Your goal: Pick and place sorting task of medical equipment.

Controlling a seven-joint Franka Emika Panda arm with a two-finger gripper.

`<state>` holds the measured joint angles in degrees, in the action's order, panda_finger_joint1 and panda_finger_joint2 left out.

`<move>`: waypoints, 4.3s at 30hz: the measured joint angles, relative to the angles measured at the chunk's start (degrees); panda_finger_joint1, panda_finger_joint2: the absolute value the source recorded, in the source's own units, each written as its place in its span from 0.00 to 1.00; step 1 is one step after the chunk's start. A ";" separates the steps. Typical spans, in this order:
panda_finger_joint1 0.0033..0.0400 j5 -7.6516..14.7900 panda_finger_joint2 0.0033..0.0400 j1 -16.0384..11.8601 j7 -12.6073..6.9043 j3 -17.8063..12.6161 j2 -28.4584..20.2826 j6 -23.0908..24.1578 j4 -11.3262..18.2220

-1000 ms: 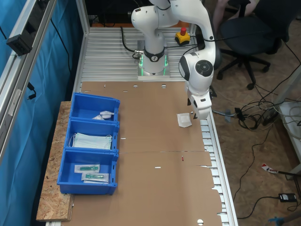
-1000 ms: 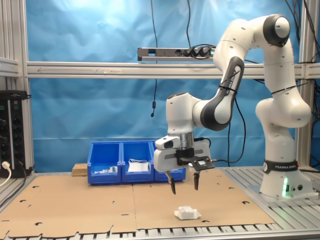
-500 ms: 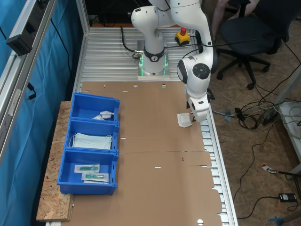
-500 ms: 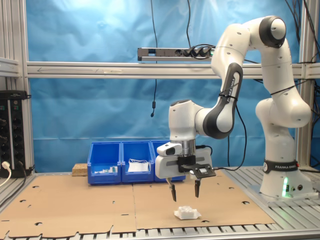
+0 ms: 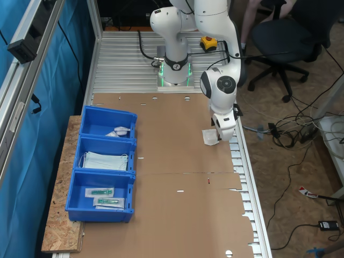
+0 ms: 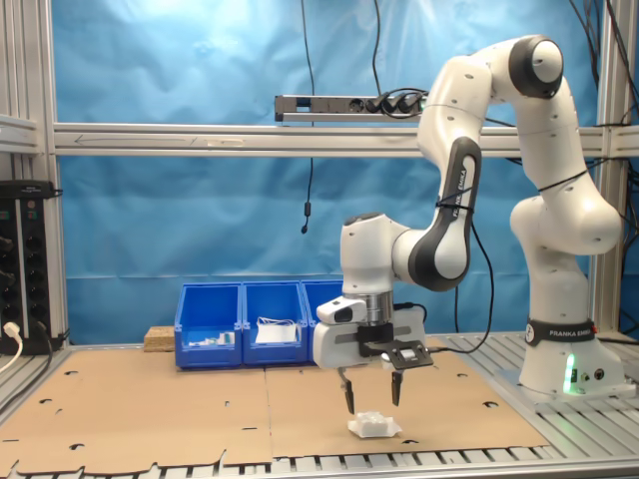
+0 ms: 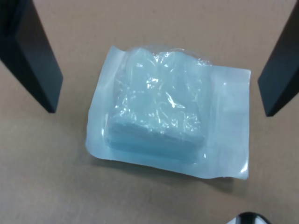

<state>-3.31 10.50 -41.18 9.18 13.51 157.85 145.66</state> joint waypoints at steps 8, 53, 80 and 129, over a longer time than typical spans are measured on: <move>1.00 0.00 1.00 0.00 0.00 -0.48 1.32 1.63 0.09; 1.00 0.00 1.00 0.00 0.00 -2.73 4.93 8.09 1.21; 1.00 0.00 1.00 0.00 0.00 -2.73 4.93 8.62 1.78; 0.05 0.00 0.05 0.00 0.00 -2.92 1.16 9.08 2.52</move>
<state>-3.31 10.50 -41.18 6.27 14.67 166.93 148.17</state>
